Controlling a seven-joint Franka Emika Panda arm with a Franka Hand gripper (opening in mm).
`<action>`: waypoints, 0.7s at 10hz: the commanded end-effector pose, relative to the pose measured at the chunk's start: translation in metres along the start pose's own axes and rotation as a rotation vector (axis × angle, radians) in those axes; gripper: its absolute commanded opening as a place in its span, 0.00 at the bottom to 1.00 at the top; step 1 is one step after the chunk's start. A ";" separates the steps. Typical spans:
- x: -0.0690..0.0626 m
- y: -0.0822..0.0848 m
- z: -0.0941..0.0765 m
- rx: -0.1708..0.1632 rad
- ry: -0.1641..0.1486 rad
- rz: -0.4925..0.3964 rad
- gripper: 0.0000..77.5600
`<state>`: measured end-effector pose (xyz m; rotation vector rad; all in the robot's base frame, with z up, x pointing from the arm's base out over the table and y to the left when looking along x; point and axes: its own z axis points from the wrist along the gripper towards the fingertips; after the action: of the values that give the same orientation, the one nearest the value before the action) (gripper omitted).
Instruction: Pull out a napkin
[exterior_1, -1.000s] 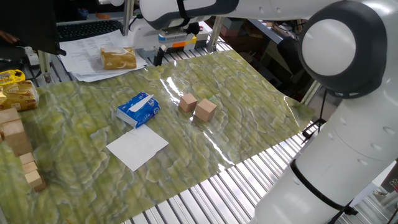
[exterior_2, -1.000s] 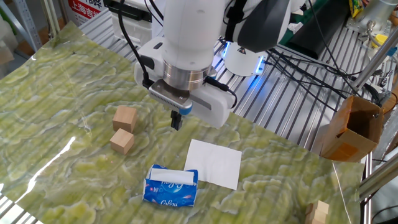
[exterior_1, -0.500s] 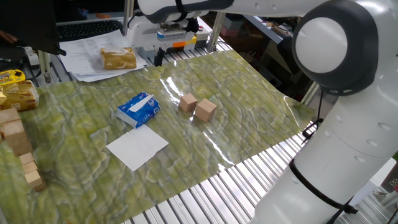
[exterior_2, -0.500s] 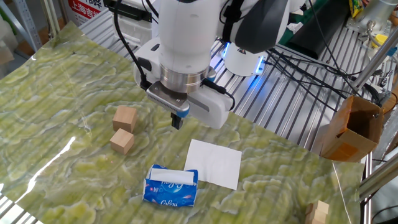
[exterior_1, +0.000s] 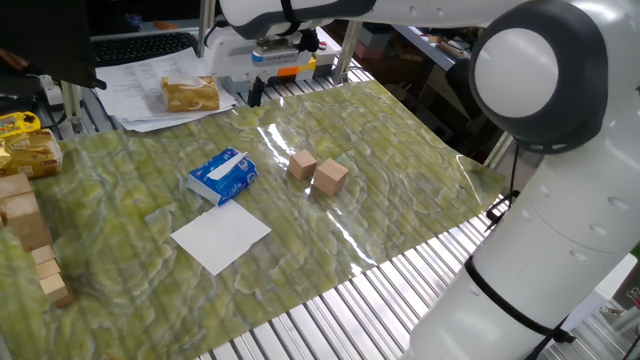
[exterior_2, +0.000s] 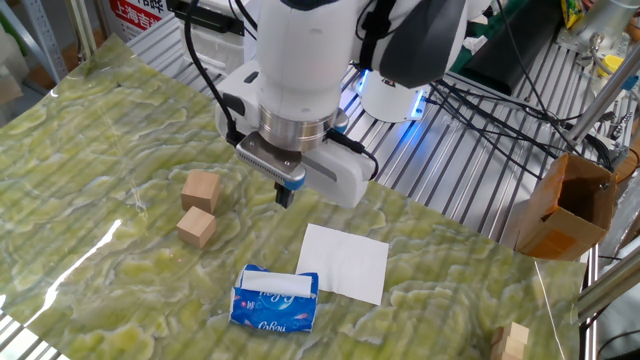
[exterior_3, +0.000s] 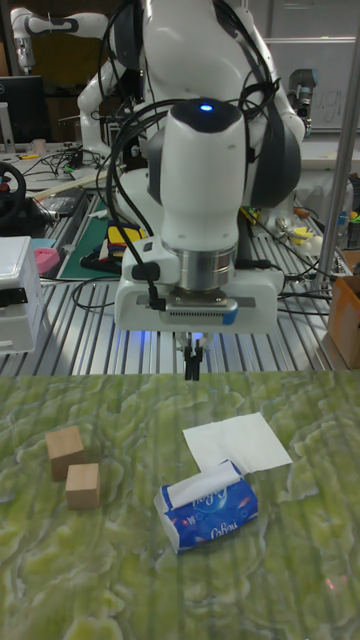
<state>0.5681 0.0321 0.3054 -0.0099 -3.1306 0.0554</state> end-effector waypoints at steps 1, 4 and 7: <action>-0.001 0.000 -0.003 0.023 0.038 0.002 0.00; -0.004 0.004 0.001 0.032 0.040 0.027 0.00; -0.012 0.017 0.019 0.069 0.040 0.030 0.00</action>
<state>0.5758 0.0433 0.2911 -0.0534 -3.0842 0.1468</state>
